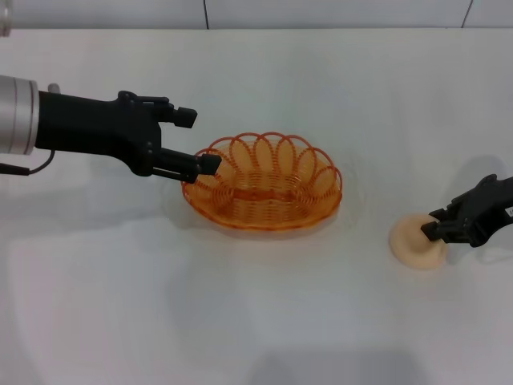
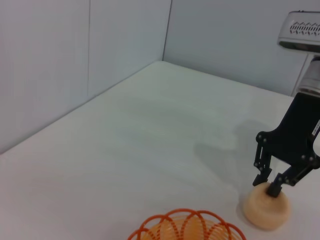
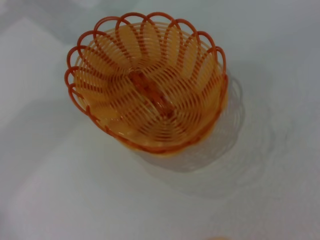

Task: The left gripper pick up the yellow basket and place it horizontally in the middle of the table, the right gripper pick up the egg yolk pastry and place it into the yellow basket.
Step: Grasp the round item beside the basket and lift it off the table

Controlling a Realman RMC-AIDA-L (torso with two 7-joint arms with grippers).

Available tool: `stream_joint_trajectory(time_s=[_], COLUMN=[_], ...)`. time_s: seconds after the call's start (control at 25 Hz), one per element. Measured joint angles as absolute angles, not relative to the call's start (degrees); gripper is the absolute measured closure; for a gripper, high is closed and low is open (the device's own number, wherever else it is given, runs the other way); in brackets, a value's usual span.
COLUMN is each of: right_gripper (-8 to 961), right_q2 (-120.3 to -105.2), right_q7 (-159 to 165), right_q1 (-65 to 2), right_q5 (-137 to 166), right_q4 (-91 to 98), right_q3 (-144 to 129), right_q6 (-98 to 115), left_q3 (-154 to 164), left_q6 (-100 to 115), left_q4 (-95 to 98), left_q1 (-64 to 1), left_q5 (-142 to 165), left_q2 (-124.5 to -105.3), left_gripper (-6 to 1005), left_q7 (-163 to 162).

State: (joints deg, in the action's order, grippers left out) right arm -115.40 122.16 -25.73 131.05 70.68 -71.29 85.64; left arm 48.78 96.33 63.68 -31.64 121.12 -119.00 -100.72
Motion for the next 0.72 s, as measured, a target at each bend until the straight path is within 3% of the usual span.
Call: stream_joint_trajectory(time_s=[0.4,0.72], right_gripper=[786,852], right_q2=[-115.4,-115.43], right_q7=[122.32,125.31], right_q1=[-25.92,-25.82], right_q5=[130.93,129.71], right_q4=[70.94,76.5], right_q3=[-71.77,-71.9], right_q6=[86.14,88.42], left_q3=[48.83,48.87], left_q6=[96.31,96.88], left_q4=[63.68,64.09], left_q1=[-31.2,-31.52], left_q5=[122.27,126.62], left_q2=[-118.87,-118.24], left_gripper=[112,112], left_q7=[-101.05,-103.38])
